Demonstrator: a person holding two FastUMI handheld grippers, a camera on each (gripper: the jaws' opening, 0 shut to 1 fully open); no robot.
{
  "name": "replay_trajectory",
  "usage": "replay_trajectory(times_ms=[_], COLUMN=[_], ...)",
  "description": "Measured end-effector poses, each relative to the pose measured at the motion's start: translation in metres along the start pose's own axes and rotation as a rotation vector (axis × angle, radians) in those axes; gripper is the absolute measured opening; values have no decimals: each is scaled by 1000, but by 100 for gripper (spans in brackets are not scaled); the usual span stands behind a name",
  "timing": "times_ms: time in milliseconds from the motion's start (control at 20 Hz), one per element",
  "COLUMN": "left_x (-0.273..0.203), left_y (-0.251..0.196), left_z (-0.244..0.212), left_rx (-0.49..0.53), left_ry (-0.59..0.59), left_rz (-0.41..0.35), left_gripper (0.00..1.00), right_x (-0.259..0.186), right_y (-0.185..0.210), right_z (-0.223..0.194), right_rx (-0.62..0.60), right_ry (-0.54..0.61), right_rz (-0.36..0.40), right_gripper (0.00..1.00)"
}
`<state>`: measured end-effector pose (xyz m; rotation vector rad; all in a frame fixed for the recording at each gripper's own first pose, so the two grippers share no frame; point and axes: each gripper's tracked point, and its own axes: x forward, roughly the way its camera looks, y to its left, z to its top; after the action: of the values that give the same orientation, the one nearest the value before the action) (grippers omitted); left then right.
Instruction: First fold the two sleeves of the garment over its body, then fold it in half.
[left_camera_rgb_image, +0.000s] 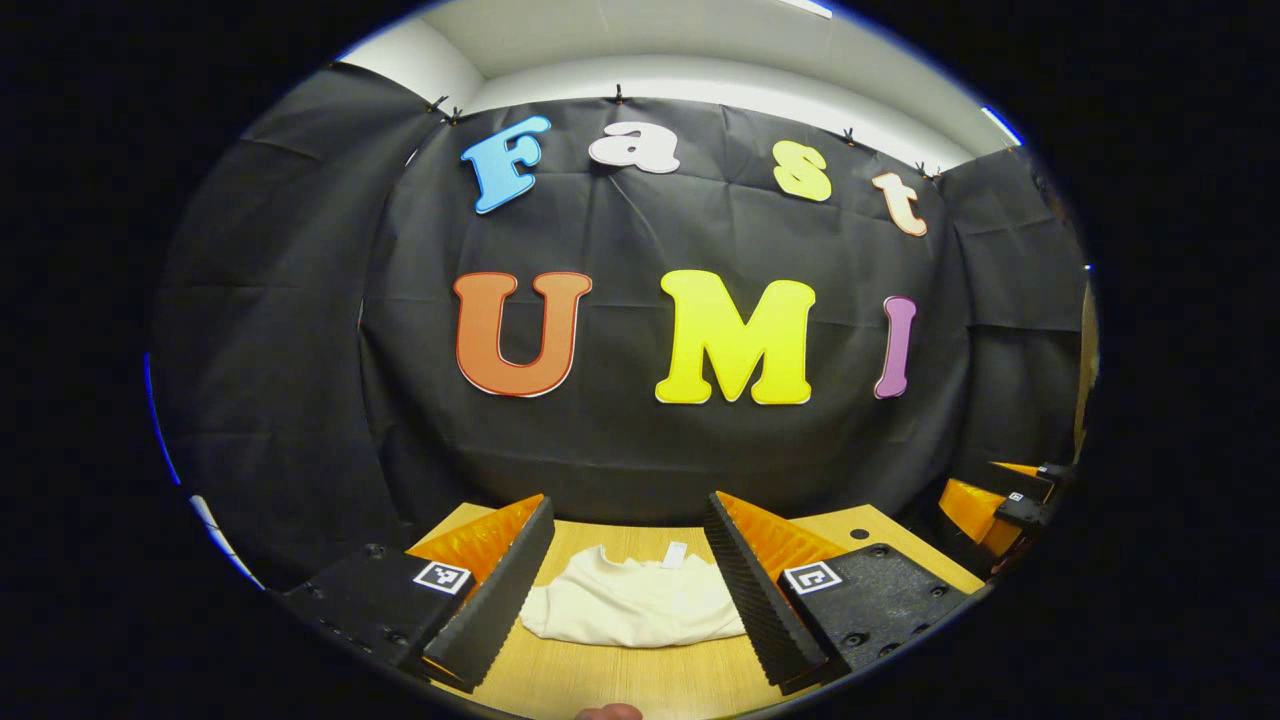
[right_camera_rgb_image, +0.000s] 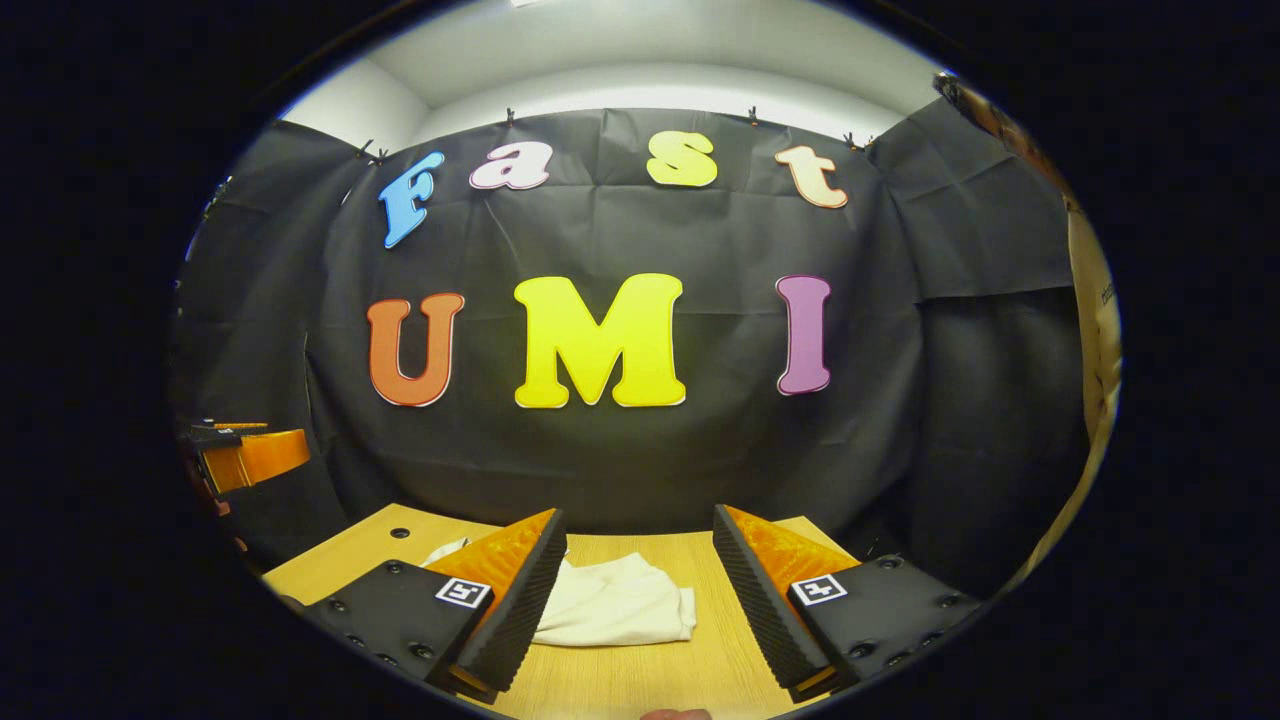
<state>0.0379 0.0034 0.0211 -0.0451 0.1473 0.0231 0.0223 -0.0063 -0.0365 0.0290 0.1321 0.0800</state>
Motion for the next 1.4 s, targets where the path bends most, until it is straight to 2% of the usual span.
replay_trajectory(times_ms=[400,1400], left_x=[-12,-11], left_y=[-8,-4], left_z=[-10,2], left_rx=[38,85], left_ry=[-6,-37], left_rz=[-26,-14], left_gripper=[98,98], right_x=[-13,-9], right_y=[4,23], right_z=[-12,7], right_rx=[-13,-11], right_ry=[17,-50], right_rz=[2,3], right_gripper=[93,93])
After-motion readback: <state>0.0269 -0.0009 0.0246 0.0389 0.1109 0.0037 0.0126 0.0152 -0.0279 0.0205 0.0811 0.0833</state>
